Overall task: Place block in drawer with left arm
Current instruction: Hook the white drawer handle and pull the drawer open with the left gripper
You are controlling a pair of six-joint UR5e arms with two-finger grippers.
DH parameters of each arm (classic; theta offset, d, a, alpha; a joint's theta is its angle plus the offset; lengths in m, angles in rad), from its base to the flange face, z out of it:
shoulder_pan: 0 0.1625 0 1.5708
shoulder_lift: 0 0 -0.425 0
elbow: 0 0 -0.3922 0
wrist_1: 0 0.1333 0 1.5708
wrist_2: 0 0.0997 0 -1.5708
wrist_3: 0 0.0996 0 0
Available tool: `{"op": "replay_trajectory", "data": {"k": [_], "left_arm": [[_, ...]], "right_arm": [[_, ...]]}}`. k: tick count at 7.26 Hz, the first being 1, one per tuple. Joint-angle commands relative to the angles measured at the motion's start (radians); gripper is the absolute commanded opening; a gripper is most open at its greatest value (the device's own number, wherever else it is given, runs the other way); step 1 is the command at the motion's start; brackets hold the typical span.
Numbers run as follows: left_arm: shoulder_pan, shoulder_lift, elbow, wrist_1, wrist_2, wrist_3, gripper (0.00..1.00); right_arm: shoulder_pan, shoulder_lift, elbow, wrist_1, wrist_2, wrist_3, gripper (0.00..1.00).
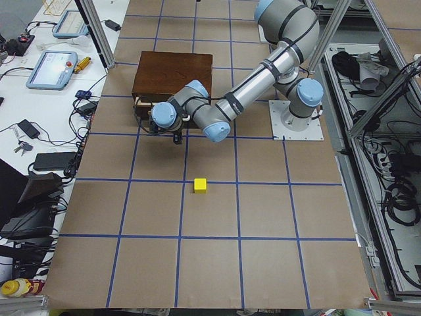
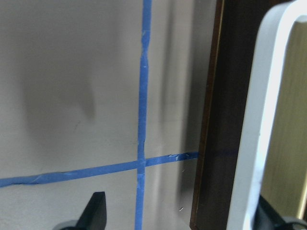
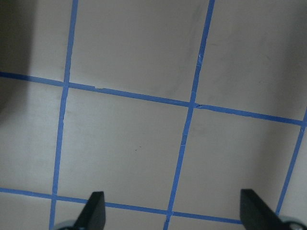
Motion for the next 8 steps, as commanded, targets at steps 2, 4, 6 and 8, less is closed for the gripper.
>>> {"op": "replay_trajectory", "data": {"k": [2,4,6,8], "left_arm": [[0.035,0.006,0.003,0.002,0.043,0.008,1.00],[0.048,0.013,0.004,0.002,0.045,0.008,1.00],[0.064,0.019,0.004,0.002,0.045,0.012,1.00],[0.081,0.021,0.003,0.000,0.045,0.034,1.00]], "right_arm": [[0.000,0.000,0.000,0.000,0.000,0.000,1.00],[0.000,0.000,0.000,0.000,0.000,0.000,1.00],[0.000,0.000,0.000,0.000,0.000,0.000,1.00],[0.000,0.000,0.000,0.000,0.000,0.000,1.00]]}}
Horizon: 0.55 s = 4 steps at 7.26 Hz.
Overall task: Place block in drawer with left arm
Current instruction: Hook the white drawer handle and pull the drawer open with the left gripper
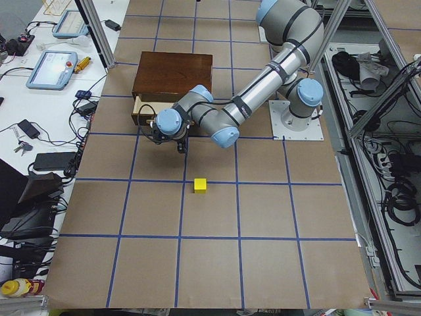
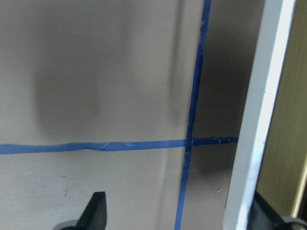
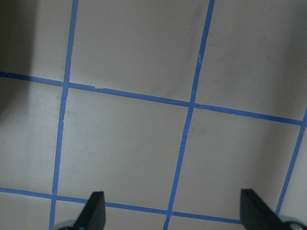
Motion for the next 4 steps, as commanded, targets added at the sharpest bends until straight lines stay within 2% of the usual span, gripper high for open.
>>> {"op": "replay_trajectory", "data": {"k": [1,4], "left_arm": [[0.013,0.001,-0.001,0.000,0.000,0.013,1.00],[0.012,0.016,0.003,0.000,-0.001,0.010,1.00]], "right_arm": [[0.000,0.000,0.000,0.000,0.000,0.000,1.00],[0.000,0.000,0.000,0.000,0.000,0.000,1.00]]}}
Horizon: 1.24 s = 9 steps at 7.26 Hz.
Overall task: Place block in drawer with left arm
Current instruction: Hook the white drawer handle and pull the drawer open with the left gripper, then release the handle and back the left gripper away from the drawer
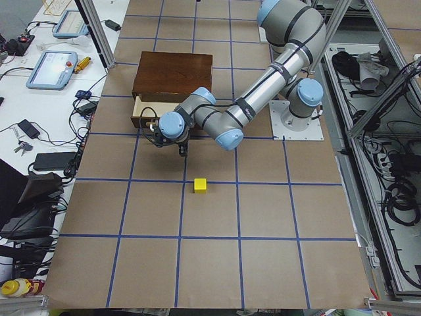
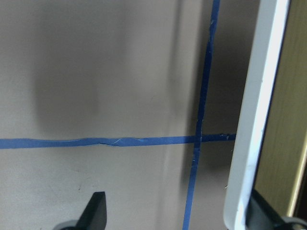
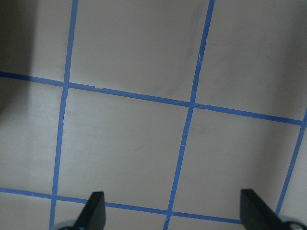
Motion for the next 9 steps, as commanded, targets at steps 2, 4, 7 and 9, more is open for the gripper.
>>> {"op": "replay_trajectory", "data": {"k": [2,4,7,9], "left_arm": [[-0.001,0.046,0.044,-0.020,0.053,-0.002,1.00],[0.014,0.063,0.051,-0.019,0.185,0.028,1.00],[0.024,0.054,0.039,-0.005,0.333,0.035,1.00],[0.057,0.057,0.035,-0.002,0.332,0.169,1.00]], "right_arm": [[0.000,0.000,0.000,0.000,0.000,0.001,1.00],[0.000,0.000,0.000,0.000,0.000,0.001,1.00],[0.000,0.000,0.000,0.000,0.000,-0.001,1.00],[0.000,0.000,0.000,0.000,0.000,0.001,1.00]]}}
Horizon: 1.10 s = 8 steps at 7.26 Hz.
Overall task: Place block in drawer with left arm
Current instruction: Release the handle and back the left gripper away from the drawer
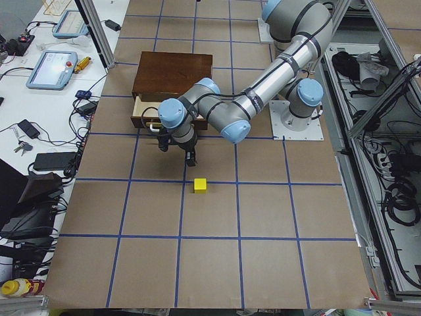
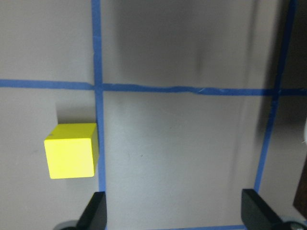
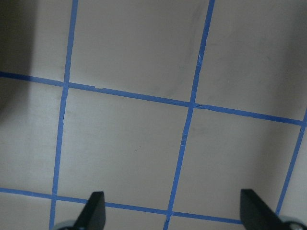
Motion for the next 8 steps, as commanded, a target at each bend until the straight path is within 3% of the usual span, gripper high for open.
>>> {"op": "replay_trajectory", "data": {"k": [1,5,8], "left_arm": [[0.004,0.019,0.007,0.001,0.001,0.043,1.00],[-0.206,0.165,0.015,-0.016,-0.002,-0.106,1.00],[-0.431,0.264,0.003,-0.099,-0.005,-0.374,1.00]], "right_arm": [[0.000,0.000,0.000,0.000,0.000,0.001,1.00],[0.000,0.000,0.000,0.000,0.002,0.000,1.00],[0.000,0.000,0.000,0.000,0.000,0.001,1.00]]}}
